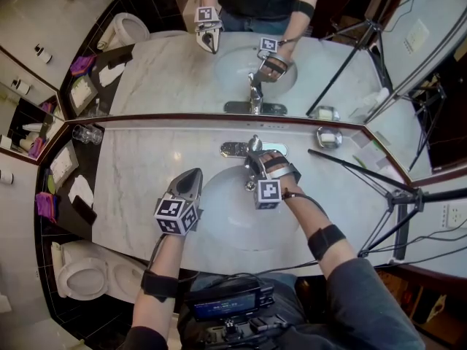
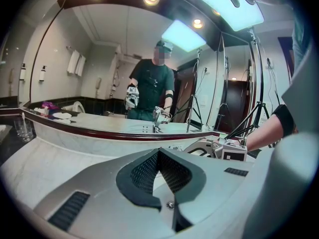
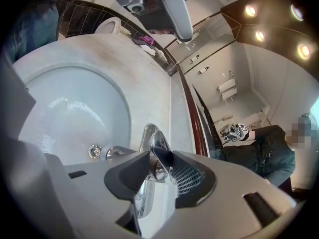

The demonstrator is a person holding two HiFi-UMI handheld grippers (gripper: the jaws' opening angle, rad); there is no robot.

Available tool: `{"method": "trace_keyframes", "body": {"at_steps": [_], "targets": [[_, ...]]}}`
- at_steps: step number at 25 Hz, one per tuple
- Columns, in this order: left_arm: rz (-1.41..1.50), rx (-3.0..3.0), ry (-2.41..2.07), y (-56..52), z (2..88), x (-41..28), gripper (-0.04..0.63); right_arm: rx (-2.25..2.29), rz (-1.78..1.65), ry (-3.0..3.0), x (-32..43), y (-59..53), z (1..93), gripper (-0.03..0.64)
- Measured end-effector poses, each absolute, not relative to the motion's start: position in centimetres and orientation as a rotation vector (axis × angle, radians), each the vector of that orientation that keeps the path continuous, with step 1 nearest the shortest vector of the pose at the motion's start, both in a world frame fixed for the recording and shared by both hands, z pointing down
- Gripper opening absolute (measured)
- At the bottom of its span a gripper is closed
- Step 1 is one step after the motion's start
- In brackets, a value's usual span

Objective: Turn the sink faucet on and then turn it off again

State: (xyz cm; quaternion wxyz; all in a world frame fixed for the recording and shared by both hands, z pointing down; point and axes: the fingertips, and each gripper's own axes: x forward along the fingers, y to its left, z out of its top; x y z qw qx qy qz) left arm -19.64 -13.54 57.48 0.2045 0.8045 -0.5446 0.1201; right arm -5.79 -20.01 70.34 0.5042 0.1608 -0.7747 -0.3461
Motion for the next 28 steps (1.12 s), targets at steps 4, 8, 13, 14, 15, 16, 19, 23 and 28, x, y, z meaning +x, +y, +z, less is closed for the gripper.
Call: {"method": "trace_keyframes", "body": {"at_steps": [4,8,13,14,15,16,19,23,28], "targets": [[0.334,2.235,-1.525,-13.3,57.6,-20.0,0.000,0.391,-0.832,-1.879,-6.0,-19.9,70.3,0.135],[0.332,2.234,-1.527,-13.3,57.5,-20.0,0.000,0.411,-0.814,-1.894,-6.1,-19.8,69.8,0.133],[0.331,2.238,-1.530,-13.3,57.3,-19.9,0.000,0.404,-0.834,-1.874,-5.9,-20.0,70.5,0.133],[0.331,2.238,-1.531,-13.2,57.3,-19.9,0.000,0.399,-0.840,-1.867,-5.8,-20.0,70.6,0.135],[0.333,2.237,-1.533,-13.1,57.4,-19.9,0.000,0.393,-0.845,-1.861,-5.7,-20.0,70.6,0.135],[0.334,2.236,-1.535,-13.1,57.4,-20.0,0.000,0.389,-0.850,-1.857,-5.8,-20.0,70.7,0.135],[0.337,2.236,-1.536,-12.9,57.3,-20.2,0.000,0.389,-0.853,-1.854,-5.9,-19.9,70.5,0.137],[0.337,2.243,-1.539,-12.8,57.0,-20.2,0.000,0.404,-0.839,-1.852,-5.6,-19.8,70.2,0.159],[0.335,2.252,-1.534,-12.8,56.7,-20.2,0.000,0.457,-0.799,-1.864,-4.3,-19.6,69.1,0.166]]}}
